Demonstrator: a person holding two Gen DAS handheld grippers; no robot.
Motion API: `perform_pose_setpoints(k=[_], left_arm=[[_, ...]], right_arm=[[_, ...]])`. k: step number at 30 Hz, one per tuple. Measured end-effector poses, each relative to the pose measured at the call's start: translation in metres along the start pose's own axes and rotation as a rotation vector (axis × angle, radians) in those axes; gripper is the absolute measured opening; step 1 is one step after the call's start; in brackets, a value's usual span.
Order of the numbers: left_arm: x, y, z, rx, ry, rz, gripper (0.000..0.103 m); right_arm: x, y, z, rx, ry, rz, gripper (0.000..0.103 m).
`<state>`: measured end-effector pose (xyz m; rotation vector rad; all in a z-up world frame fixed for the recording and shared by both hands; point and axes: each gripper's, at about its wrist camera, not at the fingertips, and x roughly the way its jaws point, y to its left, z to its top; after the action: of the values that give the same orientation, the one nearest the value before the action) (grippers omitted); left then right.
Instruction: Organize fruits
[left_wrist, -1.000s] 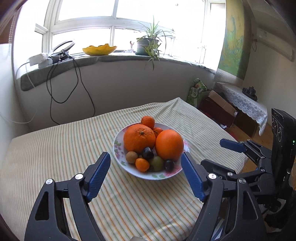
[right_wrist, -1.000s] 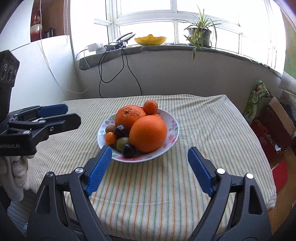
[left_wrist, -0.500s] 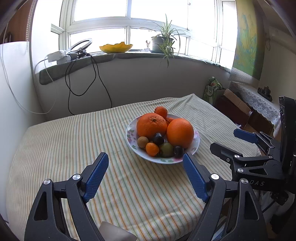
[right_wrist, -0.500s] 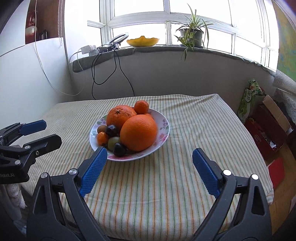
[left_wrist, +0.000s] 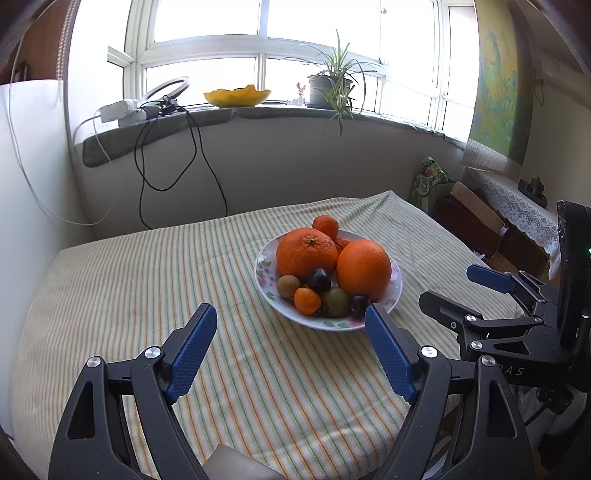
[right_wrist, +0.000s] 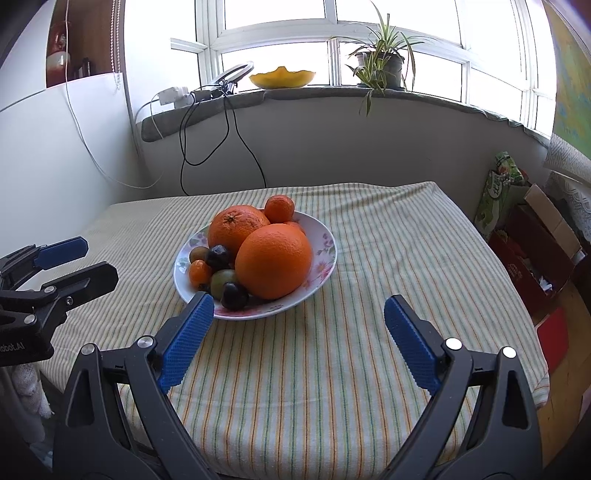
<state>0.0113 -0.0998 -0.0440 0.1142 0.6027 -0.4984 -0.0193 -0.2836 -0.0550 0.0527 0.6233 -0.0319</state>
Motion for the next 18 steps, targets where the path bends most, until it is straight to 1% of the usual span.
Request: perform_pose_setpoints(k=[18], left_arm=[[-0.0005,0.0007,0.0004,-0.007,-0.002,-0.002,0.082]], right_arm=[[0.0039,0.0007,-0.0018,-0.002,0.008,0.000,0.096]])
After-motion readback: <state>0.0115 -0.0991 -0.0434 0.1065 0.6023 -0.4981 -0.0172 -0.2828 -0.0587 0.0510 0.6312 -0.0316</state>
